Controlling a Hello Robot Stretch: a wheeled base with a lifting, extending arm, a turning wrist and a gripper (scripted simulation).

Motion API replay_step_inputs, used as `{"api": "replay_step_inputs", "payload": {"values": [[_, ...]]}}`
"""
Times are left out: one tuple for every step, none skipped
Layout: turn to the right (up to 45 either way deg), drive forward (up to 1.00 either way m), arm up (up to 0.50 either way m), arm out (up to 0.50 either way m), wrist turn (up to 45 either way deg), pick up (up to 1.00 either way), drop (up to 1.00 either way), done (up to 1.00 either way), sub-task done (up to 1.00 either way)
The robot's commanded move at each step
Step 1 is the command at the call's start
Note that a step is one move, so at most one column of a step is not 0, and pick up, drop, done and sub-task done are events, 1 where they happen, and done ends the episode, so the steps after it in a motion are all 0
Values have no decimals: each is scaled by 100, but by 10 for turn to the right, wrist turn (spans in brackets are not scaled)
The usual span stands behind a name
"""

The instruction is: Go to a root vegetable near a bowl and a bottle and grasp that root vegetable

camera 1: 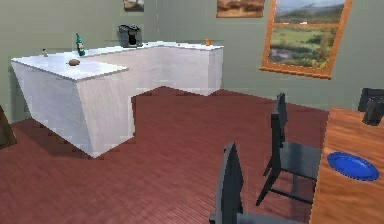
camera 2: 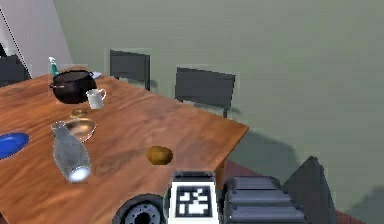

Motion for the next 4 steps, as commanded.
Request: {"api": "replay_step_inputs", "payload": {"values": [[0,0,0,34,0,0,0,0,0],[0,0,0,0,450,0,0,0,0],[0,0,0,0,450,0,0,0,0],[0,0,0,0,450,0,0,0,0]]}}
